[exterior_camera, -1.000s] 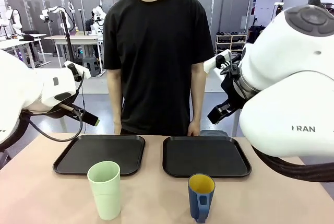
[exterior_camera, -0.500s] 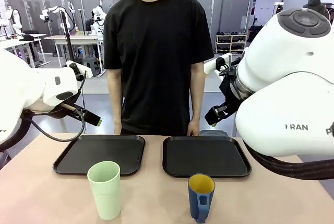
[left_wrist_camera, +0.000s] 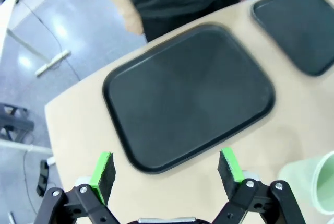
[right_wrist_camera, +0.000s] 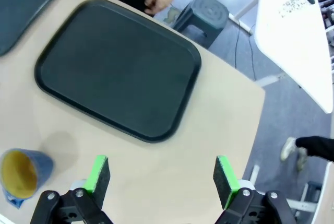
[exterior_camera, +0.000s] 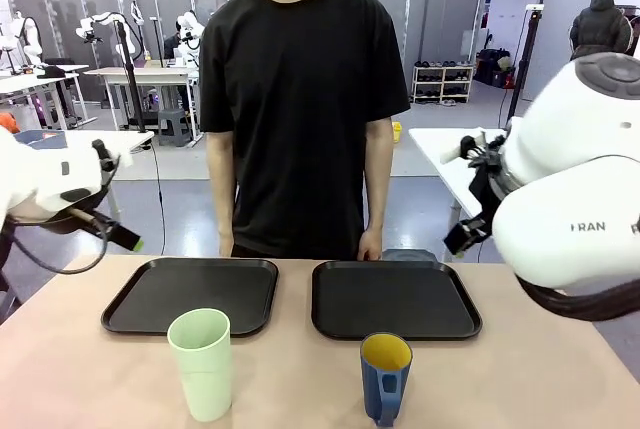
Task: Sort and store the cups by type.
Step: Pick up the Reusable plastic cup.
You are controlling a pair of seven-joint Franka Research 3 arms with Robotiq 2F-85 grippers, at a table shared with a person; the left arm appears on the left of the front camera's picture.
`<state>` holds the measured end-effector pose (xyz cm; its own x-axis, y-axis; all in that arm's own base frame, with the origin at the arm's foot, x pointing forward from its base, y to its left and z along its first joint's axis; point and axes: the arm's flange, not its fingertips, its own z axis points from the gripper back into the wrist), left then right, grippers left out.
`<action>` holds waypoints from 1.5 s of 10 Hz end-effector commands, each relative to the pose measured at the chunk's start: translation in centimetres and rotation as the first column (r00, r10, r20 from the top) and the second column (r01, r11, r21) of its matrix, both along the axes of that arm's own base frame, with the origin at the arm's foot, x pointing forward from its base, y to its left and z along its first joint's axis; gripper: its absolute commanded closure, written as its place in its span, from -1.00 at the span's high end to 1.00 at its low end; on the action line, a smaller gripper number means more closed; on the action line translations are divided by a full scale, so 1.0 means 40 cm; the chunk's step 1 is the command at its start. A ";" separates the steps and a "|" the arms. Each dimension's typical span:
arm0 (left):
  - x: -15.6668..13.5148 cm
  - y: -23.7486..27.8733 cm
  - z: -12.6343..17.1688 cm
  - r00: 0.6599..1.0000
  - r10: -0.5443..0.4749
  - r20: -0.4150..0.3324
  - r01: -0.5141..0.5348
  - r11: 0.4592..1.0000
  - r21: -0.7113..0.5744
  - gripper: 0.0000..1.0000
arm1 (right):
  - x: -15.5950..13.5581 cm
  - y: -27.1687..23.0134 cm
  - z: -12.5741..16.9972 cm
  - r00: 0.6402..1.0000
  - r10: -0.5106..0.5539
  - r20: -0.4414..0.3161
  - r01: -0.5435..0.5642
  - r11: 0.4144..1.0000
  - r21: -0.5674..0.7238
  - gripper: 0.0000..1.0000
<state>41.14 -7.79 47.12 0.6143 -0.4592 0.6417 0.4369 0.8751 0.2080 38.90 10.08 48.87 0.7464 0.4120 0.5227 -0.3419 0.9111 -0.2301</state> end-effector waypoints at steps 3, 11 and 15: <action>0.133 0.124 -0.089 0.995 0.035 -0.093 -0.041 0.997 -0.065 1.00 | 0.159 -0.092 -0.097 0.991 -0.040 -0.127 0.042 0.999 0.015 1.00; 0.137 0.159 -0.126 0.990 0.065 -0.126 -0.074 0.995 -0.068 1.00 | 0.193 -0.112 -0.173 0.981 -0.050 -0.186 0.054 0.998 0.014 1.00; 0.137 0.159 -0.126 0.990 0.065 -0.126 -0.074 0.995 -0.068 1.00 | 0.193 -0.112 -0.173 0.981 -0.050 -0.186 0.054 0.998 0.014 1.00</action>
